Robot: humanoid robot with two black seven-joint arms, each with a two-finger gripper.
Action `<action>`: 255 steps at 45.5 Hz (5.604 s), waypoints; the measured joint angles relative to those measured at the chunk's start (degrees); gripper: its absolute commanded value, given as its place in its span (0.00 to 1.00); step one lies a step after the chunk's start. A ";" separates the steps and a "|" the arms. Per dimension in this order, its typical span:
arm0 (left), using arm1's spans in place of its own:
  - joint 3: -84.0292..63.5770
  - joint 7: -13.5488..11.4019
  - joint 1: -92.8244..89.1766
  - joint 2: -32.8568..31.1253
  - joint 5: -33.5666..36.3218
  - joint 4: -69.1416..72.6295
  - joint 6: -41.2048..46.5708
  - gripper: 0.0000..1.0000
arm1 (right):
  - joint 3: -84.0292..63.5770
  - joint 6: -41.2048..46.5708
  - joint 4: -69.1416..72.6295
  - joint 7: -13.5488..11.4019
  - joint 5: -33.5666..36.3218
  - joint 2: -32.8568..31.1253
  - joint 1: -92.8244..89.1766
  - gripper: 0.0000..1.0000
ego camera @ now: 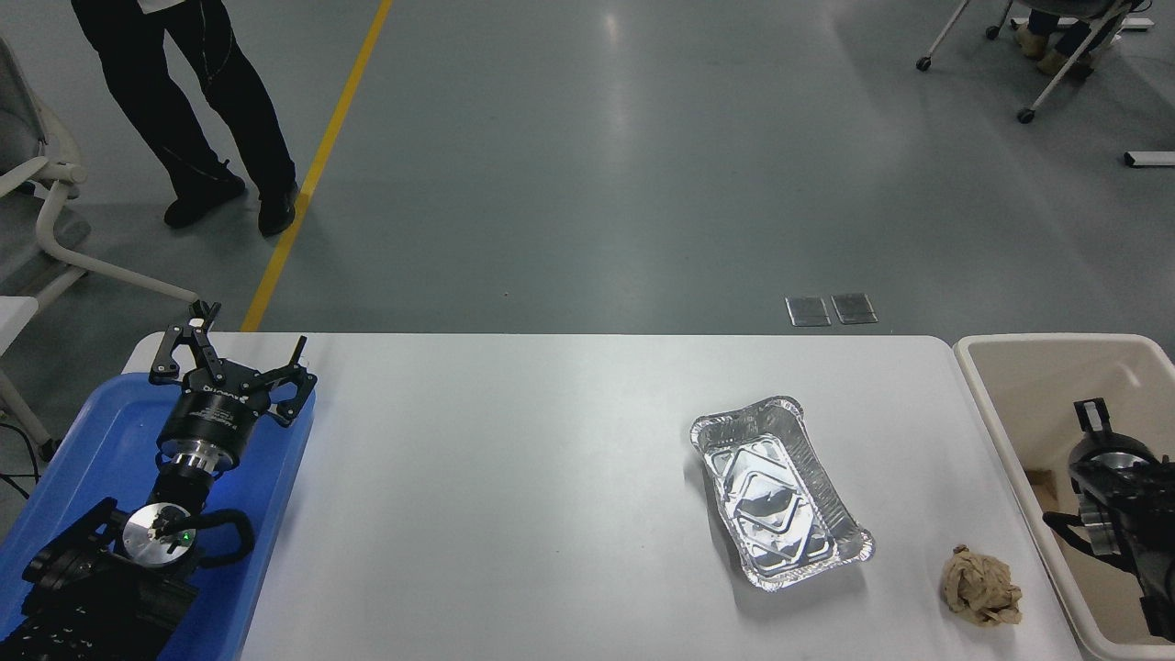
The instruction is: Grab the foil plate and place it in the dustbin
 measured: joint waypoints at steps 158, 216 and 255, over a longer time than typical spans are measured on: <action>0.20 0.17 0.01 0.10 0.08 0.01 0.00 0.99 | -50.97 40.57 87.56 -3.59 -6.78 3.33 91.41 1.00; 0.26 0.35 -0.08 0.01 0.12 -0.08 0.00 0.99 | -51.74 13.97 39.29 10.52 -30.50 11.75 27.72 0.38; 0.26 0.42 -0.10 0.00 0.16 -0.10 0.00 0.99 | -53.42 14.51 54.73 11.08 -31.50 6.69 41.45 0.00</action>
